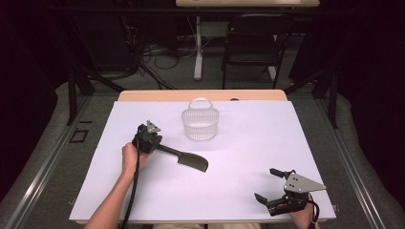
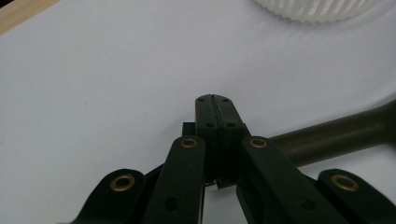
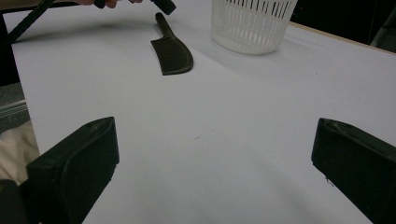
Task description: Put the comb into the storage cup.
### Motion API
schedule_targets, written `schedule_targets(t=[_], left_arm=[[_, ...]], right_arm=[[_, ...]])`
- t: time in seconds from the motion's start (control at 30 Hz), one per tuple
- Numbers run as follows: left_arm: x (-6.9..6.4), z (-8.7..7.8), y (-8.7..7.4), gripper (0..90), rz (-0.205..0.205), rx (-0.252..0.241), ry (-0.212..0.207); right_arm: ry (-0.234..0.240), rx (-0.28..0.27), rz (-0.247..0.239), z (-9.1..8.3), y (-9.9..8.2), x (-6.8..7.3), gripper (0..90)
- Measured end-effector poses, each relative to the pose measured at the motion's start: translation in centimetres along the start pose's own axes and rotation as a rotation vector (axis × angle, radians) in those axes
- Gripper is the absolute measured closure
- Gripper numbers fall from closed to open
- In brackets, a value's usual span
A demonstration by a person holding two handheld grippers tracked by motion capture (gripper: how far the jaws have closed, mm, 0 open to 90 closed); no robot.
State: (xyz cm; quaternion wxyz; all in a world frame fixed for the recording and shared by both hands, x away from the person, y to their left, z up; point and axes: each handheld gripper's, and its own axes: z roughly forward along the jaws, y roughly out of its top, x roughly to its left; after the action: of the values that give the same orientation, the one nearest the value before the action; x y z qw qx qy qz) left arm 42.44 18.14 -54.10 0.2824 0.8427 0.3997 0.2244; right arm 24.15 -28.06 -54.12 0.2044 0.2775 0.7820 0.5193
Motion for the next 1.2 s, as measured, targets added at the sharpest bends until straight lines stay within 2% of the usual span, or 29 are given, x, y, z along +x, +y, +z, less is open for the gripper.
schedule_targets(t=[0.27,0.77,1.2], left_arm=[[0.1,0.3,-0.1,90.0,0.025,0.022,0.009],[-0.1,0.1,-0.6,89.8,0.043,0.056,-0.024],[-0.1,-0.7,-1.8,89.9,0.036,0.022,-0.058]], right_arm=[[0.005,0.001,0.001,0.0,0.0,0.0,0.4],[0.003,-0.002,-0.001,-0.1,0.0,0.0,0.5],[0.004,0.001,0.000,0.0,0.0,0.0,0.5]])
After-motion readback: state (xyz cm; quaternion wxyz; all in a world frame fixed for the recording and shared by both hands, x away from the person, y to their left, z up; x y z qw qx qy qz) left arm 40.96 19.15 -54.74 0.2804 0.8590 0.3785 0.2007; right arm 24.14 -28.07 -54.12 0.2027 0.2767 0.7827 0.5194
